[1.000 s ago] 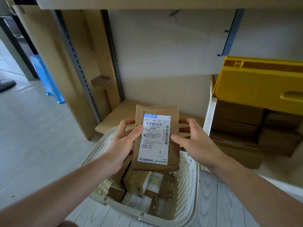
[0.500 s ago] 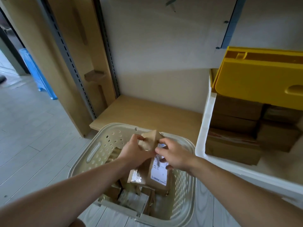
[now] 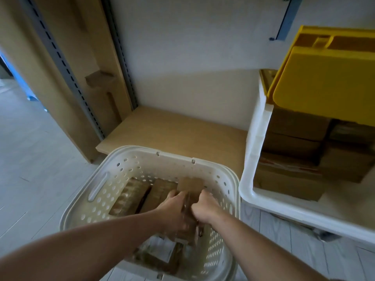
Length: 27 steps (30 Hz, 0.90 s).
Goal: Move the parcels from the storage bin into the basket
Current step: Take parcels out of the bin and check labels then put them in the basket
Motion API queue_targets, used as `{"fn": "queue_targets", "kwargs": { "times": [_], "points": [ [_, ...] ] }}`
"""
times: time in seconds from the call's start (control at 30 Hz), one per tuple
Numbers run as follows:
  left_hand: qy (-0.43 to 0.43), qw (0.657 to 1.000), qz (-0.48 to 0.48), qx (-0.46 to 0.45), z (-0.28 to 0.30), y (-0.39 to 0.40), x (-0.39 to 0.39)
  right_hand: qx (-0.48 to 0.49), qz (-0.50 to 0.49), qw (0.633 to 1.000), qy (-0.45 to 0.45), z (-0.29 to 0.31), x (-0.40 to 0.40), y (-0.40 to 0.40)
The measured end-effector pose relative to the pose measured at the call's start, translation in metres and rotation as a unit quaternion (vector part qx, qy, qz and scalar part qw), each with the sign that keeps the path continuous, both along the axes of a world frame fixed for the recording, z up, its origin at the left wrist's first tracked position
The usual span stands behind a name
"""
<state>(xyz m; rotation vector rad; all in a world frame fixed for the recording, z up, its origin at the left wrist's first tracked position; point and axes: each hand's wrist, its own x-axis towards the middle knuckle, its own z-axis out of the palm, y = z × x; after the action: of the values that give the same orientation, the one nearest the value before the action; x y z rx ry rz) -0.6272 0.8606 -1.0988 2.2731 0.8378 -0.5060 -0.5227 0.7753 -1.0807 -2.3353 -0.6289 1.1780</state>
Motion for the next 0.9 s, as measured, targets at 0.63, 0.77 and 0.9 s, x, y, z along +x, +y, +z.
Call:
{"fn": "queue_targets", "kwargs": {
  "times": [0.63, 0.77, 0.9],
  "points": [
    [0.12, 0.976, -0.14, 0.114, -0.041, 0.021, -0.005, -0.099, -0.003, 0.994, -0.054, -0.081, -0.006, 0.034],
    [0.145, 0.965, -0.166, 0.139, -0.032, 0.021, -0.006, -0.116, 0.03, 0.989, -0.085, -0.075, -0.006, 0.037],
    [0.114, 0.967, -0.158, 0.167, -0.017, 0.021, -0.016, -0.076, 0.086, 0.99, -0.08, -0.052, -0.012, 0.028]
  ]
}}
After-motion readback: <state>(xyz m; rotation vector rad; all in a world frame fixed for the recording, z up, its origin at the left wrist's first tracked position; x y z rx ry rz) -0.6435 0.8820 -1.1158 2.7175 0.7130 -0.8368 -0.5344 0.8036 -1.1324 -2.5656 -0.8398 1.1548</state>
